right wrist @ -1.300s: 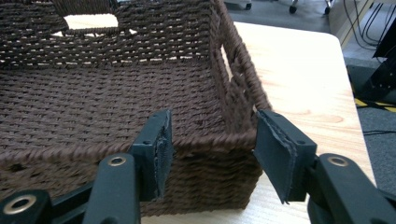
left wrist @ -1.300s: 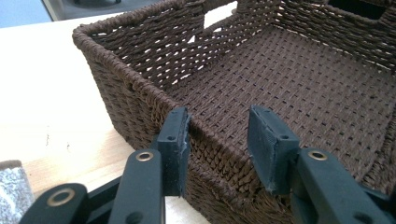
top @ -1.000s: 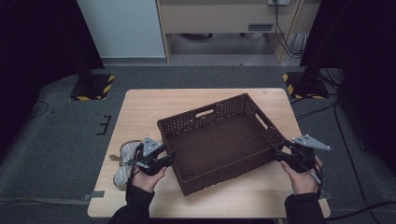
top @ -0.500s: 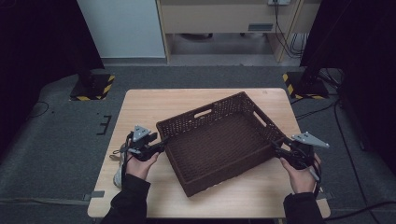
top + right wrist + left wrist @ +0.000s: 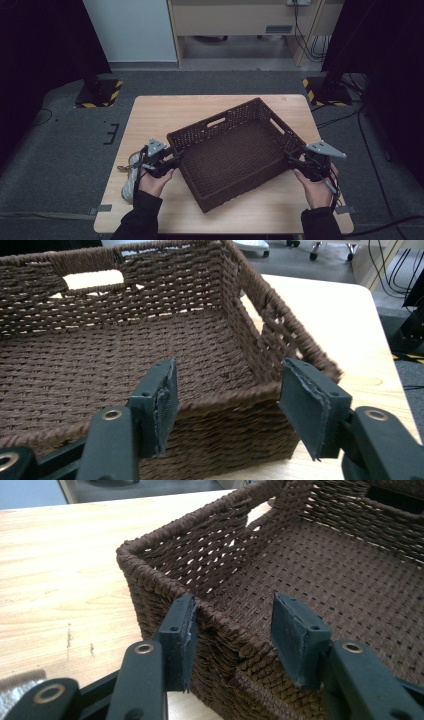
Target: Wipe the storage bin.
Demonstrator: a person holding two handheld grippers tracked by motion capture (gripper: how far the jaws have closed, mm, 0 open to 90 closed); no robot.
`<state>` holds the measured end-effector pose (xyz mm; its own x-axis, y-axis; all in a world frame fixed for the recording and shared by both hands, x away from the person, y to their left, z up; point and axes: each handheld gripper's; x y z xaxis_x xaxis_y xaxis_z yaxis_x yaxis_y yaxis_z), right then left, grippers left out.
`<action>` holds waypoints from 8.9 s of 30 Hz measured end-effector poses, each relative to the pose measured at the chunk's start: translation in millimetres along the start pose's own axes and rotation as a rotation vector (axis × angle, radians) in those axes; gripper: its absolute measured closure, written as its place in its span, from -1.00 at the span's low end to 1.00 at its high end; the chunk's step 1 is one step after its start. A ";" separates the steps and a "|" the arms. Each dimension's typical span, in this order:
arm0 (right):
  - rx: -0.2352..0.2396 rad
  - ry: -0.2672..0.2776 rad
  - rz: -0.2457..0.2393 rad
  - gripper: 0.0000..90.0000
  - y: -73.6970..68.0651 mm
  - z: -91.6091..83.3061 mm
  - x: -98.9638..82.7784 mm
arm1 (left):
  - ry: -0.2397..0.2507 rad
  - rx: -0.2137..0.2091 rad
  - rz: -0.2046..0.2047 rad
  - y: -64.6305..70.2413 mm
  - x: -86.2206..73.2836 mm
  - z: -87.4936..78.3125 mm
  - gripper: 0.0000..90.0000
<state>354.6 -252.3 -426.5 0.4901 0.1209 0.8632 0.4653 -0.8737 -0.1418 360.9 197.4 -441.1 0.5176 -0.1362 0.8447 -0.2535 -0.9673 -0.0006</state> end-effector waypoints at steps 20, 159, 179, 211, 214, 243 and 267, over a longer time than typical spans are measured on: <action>0.015 -0.007 0.024 -0.22 -5.8 16.0 -4.3 | 0.026 0.049 -0.012 -30.5 15.3 7.4 -0.01; 0.111 -0.047 -0.060 0.11 -21.8 55.4 9.4 | -0.032 -0.137 0.072 44.4 -11.7 -11.9 0.36; 0.118 -0.107 -0.079 0.50 -23.1 48.5 5.4 | 0.065 0.016 0.010 -33.4 1.3 -36.9 0.06; 0.118 -0.087 -0.052 0.16 -22.1 43.4 -0.6 | -0.213 0.198 0.006 -96.5 -71.6 -11.5 0.34; 0.119 -0.074 -0.043 0.14 -21.3 41.0 1.3 | -0.220 0.199 -0.008 -98.6 -70.9 -9.4 0.46; 0.132 -0.050 -0.015 -0.16 -21.4 61.8 11.5 | -0.007 0.090 -0.047 -73.7 9.9 15.8 0.54; 0.135 -0.067 -0.004 0.02 -22.6 65.6 11.5 | 0.056 0.002 -0.039 -50.5 74.7 75.5 0.55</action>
<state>398.0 -200.3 -445.2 0.5336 0.1593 0.8306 0.5604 -0.8022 -0.2061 474.1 219.9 -418.4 0.4805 -0.0863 0.8727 -0.2322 -0.9721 0.0317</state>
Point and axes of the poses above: each handheld gripper's, and its own axes: z roughly forward along the jaws, x roughly out of its top, y roughly to its right, and after that the axes turned 12 degrees about x, right-handed
